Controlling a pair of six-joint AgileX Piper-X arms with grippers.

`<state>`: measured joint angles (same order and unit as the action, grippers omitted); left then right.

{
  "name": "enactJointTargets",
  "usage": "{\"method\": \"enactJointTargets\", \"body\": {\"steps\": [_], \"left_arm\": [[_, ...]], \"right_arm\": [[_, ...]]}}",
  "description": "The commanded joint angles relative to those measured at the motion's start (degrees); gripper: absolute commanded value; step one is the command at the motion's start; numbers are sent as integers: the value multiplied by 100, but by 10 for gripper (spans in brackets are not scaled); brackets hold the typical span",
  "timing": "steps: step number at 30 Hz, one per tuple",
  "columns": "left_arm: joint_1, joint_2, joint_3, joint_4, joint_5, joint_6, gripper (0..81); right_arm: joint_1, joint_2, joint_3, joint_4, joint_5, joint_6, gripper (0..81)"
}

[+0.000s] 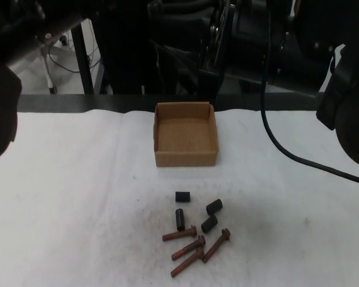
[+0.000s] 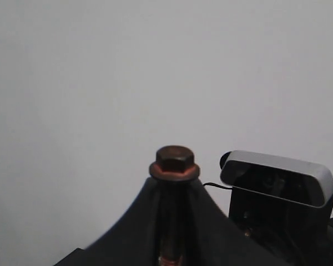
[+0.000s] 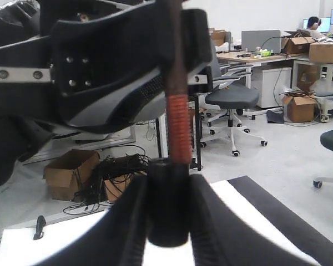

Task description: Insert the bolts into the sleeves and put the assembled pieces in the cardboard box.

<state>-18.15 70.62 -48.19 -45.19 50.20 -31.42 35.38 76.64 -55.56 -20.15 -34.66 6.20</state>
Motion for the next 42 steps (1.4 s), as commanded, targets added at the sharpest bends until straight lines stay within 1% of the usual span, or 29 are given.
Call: {"method": "enactJointTargets", "body": {"steps": [1, 5, 12, 16, 24, 29, 37, 42], "left_arm": [[-4, -71, -36, 21, 47, 189, 2], [31, -71, -36, 86, 47, 191, 2], [223, -71, -36, 86, 106, 191, 2], [223, -71, -36, 86, 247, 164, 2], [178, -71, -36, 86, 276, -3, 2], [125, -71, -36, 86, 588, -123, 2], [123, -71, -36, 86, 647, -211, 2], [123, -71, -36, 86, 647, -211, 2]], "right_arm": [[-5, -19, -6, -161, 8, 49, 8], [-5, -19, -6, -161, 8, 49, 8], [-6, -19, -6, -160, 8, 27, 8], [-6, -19, -6, -160, 8, 24, 8], [-6, -19, -6, -160, 8, 24, 8], [-6, -19, -6, -160, 321, 25, 8], [-18, -19, -6, -160, 349, -87, 8], [-79, -19, -6, -160, 580, -87, 8]]}}
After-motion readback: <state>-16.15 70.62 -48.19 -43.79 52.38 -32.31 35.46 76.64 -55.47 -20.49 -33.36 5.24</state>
